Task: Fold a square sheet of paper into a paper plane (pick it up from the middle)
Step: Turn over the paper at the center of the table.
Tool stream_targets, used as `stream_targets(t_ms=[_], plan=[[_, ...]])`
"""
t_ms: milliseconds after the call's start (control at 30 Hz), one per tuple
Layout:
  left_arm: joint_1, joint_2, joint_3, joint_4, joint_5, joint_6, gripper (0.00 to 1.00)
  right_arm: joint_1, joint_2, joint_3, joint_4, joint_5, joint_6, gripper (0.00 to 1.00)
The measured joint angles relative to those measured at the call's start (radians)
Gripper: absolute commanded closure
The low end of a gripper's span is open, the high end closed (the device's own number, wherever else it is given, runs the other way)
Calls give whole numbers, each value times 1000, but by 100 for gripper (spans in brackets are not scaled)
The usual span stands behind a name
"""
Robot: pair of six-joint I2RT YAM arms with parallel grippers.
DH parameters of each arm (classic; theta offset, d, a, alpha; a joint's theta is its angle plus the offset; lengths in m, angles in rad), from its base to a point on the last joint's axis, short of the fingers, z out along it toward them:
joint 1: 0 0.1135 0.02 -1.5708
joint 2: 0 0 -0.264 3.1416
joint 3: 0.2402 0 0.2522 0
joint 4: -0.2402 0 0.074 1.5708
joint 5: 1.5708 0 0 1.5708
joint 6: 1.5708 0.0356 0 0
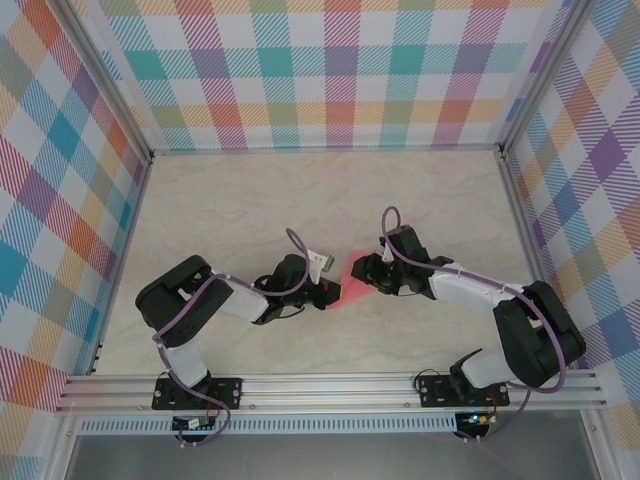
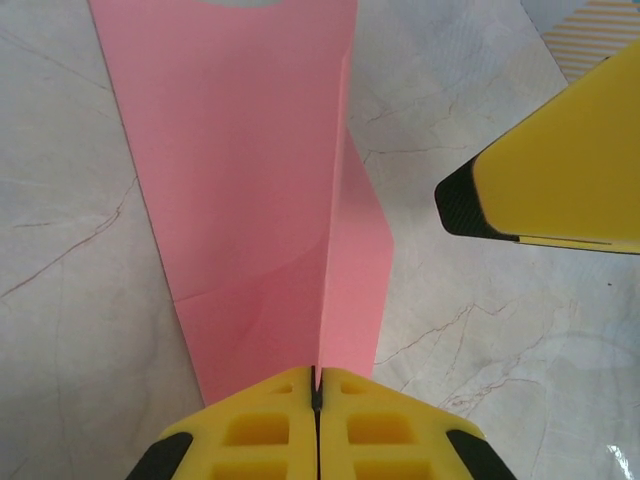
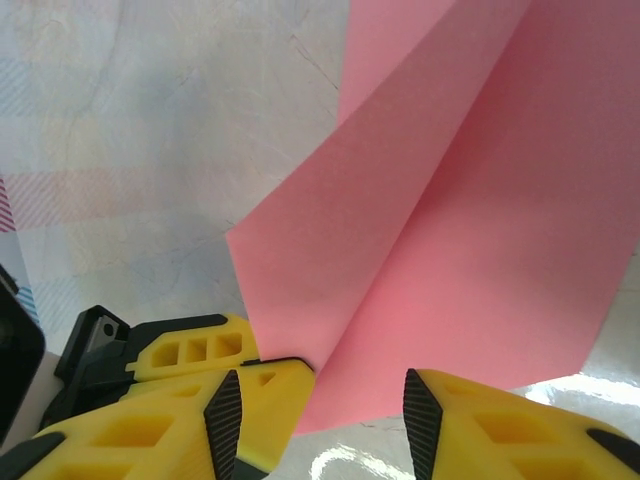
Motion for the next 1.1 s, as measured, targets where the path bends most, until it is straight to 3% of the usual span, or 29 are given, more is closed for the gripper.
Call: stream_targets(t_ms=[733,1100], plan=[[0,0,-1,6,-7,-158,96,-6,185,58,63,-68,-10,54],[0,17,-1,2,-4,-196,81,-7,239,69,61,-70,-13,54]])
